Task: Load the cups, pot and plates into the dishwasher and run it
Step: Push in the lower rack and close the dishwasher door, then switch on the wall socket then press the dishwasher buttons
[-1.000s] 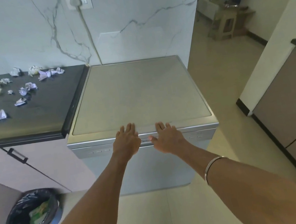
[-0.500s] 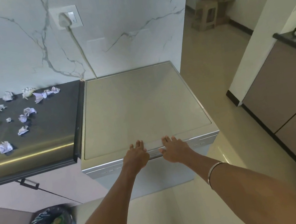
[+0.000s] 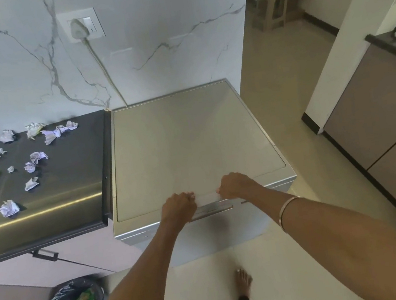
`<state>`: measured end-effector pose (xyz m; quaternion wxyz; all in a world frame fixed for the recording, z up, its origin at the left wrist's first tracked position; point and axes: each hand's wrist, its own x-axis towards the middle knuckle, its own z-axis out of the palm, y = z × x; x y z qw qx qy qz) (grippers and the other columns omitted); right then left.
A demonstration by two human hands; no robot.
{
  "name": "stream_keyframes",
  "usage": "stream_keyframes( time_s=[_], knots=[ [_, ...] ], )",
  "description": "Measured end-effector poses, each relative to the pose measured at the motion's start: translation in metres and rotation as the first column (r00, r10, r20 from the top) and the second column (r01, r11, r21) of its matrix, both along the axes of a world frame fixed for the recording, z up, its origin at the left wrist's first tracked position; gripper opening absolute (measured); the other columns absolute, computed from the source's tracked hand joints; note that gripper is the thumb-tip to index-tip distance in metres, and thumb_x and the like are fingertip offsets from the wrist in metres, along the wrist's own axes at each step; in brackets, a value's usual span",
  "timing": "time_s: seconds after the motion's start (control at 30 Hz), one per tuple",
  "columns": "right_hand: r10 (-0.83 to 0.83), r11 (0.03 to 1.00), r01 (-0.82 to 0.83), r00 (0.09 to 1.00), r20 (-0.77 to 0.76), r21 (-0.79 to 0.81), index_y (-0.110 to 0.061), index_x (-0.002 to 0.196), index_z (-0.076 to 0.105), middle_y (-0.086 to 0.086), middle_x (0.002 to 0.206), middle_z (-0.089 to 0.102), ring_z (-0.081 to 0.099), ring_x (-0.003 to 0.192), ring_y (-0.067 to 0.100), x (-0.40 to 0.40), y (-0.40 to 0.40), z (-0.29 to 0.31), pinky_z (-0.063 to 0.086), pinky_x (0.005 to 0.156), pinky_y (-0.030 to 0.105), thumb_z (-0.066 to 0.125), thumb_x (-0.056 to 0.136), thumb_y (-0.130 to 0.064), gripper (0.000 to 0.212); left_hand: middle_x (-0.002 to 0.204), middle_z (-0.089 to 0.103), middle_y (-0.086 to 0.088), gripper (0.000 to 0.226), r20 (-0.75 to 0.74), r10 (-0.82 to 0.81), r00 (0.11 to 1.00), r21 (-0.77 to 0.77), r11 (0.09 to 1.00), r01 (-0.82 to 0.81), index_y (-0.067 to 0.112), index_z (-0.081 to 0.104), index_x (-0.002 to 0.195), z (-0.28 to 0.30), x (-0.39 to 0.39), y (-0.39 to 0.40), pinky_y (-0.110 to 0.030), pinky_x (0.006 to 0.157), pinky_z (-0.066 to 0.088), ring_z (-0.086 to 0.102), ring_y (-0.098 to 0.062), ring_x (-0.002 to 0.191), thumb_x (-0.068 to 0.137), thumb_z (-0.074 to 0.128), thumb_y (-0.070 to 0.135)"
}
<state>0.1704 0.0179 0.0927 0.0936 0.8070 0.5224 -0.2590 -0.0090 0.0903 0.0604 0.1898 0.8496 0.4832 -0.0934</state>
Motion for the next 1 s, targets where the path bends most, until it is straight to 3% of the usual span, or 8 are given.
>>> stream_keyframes(
  time_s=[0.1, 0.37, 0.53, 0.87, 1.0],
  knots=[
    [0.04, 0.995, -0.041, 0.999, -0.007, -0.095, -0.005, 0.139, 0.049, 0.016, 0.144, 0.049, 0.049, 0.13, 0.033, 0.018, 0.037, 0.009, 0.042, 0.105, 0.04, 0.044, 0.1, -0.039, 0.052, 0.098, 0.07, -0.015, 0.044, 0.101, 0.046, 0.994, 0.074, 0.996, -0.054, 0.012, 0.068, 0.099, 0.009, 0.005, 0.024, -0.042, 0.082, 0.054, 0.065, -0.037, 0.089, 0.102, 0.032, 0.038],
    [-0.014, 0.998, 0.015, 1.0, -0.017, 0.067, -0.01, 0.147, 0.039, 0.015, 0.151, 0.04, 0.041, 0.137, 0.032, 0.053, 0.105, 0.025, 0.037, 0.107, 0.039, 0.037, 0.104, -0.036, 0.051, 0.109, 0.064, -0.015, 0.035, 0.191, 0.155, 0.969, 0.108, 0.978, -0.178, 0.01, 0.059, 0.105, 0.039, 0.025, 0.099, -0.042, 0.082, 0.045, 0.06, -0.038, 0.103, 0.104, 0.032, 0.032],
    [-0.005, 0.993, 0.006, 1.0, -0.009, 0.119, -0.002, 0.148, 0.029, 0.014, 0.153, 0.033, 0.033, 0.14, 0.032, 0.055, 0.144, 0.03, 0.033, 0.109, 0.044, 0.034, 0.104, -0.035, 0.055, 0.147, 0.047, -0.012, 0.044, 0.218, 0.188, 0.958, 0.091, 0.973, -0.212, 0.007, 0.043, 0.145, 0.058, 0.027, 0.136, -0.044, 0.107, 0.038, 0.045, -0.031, 0.134, 0.107, 0.03, 0.026],
    [0.008, 0.976, -0.006, 1.0, -0.01, 0.219, -0.002, 0.15, 0.025, 0.013, 0.155, 0.028, 0.03, 0.14, 0.033, 0.033, 0.26, 0.059, 0.034, 0.109, 0.046, 0.033, 0.104, -0.033, 0.055, 0.159, 0.029, -0.014, 0.052, 0.307, 0.139, 0.942, 0.189, 0.961, -0.204, 0.003, 0.027, 0.153, 0.095, 0.003, 0.264, -0.042, 0.117, 0.029, 0.031, -0.03, 0.145, 0.106, 0.035, 0.023],
    [-0.03, 0.953, 0.035, 0.999, -0.019, 0.302, -0.002, 0.148, 0.028, 0.014, 0.152, 0.032, 0.034, 0.138, 0.033, 0.017, 0.314, 0.083, 0.035, 0.108, 0.046, 0.035, 0.103, -0.031, 0.054, 0.16, 0.027, -0.017, 0.054, 0.333, 0.088, 0.939, 0.295, 0.936, -0.193, 0.0, 0.026, 0.152, 0.122, -0.008, 0.324, -0.043, 0.118, 0.027, 0.028, -0.032, 0.146, 0.104, 0.039, 0.019]
  ],
)
